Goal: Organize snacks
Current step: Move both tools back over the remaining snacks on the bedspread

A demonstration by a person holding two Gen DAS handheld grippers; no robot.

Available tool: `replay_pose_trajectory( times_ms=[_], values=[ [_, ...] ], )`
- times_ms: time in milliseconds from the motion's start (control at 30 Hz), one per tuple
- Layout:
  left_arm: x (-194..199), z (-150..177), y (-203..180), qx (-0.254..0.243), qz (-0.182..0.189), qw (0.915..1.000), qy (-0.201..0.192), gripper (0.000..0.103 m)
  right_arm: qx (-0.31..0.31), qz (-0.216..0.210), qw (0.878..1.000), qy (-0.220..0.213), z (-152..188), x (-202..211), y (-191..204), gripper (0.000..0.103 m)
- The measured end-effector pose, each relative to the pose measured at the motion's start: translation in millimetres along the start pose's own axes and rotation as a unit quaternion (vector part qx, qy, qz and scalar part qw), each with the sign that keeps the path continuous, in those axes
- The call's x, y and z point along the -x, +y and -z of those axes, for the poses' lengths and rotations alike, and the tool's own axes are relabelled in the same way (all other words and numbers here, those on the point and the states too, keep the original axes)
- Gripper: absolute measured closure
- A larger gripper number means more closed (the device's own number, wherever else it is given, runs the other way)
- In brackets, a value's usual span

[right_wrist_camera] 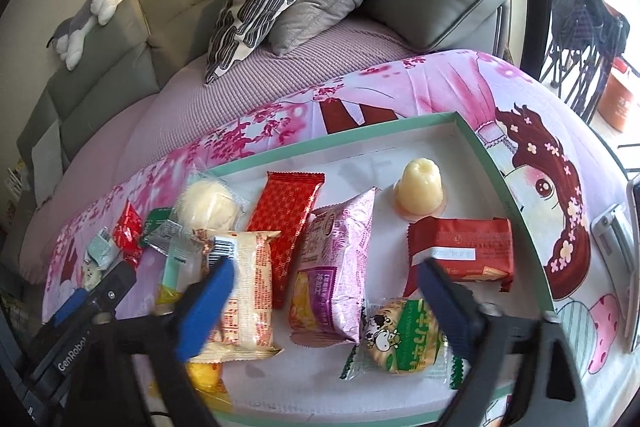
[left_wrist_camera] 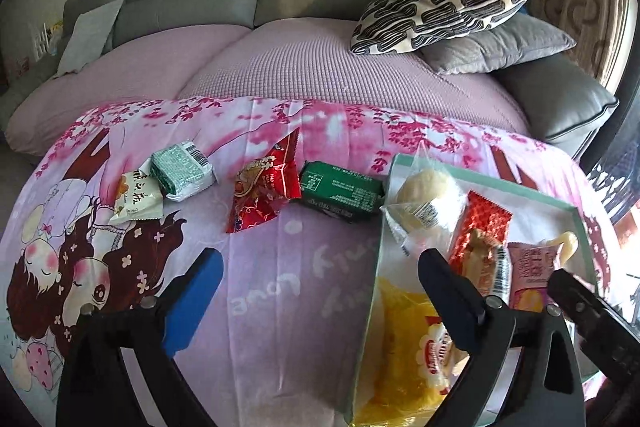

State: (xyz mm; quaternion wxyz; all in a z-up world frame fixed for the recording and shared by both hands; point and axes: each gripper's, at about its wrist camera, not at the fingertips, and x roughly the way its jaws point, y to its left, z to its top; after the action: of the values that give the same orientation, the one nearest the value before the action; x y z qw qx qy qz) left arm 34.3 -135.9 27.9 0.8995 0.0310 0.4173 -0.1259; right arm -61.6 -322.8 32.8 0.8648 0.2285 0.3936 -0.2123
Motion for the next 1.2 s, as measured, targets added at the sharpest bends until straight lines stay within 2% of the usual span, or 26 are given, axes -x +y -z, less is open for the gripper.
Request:
replay_pose_trajectory(
  times_ms=[333,467,567,900,1200],
  values=[
    [-9.9,3.1,11.0,0.030,-0.003,0.9994,0.017,0.003,0.021,0.017,1.000,-0.011,1.7,-1.7,4.2,0.000],
    [-3.4,-0.6,18.3,0.039,-0.002,0.9992,0.002,0.003,0.023,0.006,0.999,-0.023,2.7,-0.5,8.3,0.000],
    [-0.6,-3.7,25.8,0.043,-0.006,0.9990,-0.005,0.003,0.014,-0.018,0.999,-0.023,3.5,-0.3,12.1,0.000],
    [8.1,-12.0,69.2,0.064,-0.055,0.9962,-0.022,0.003,0.063,-0.035,0.997,-0.026,10.7,1.4,56.3,0.000],
    [18.3,-15.4,119.3,0.066,-0.124,0.9894,-0.037,0.003,0.124,-0.059,0.990,-0.038,23.1,4.2,111.4,0.000]
  ],
)
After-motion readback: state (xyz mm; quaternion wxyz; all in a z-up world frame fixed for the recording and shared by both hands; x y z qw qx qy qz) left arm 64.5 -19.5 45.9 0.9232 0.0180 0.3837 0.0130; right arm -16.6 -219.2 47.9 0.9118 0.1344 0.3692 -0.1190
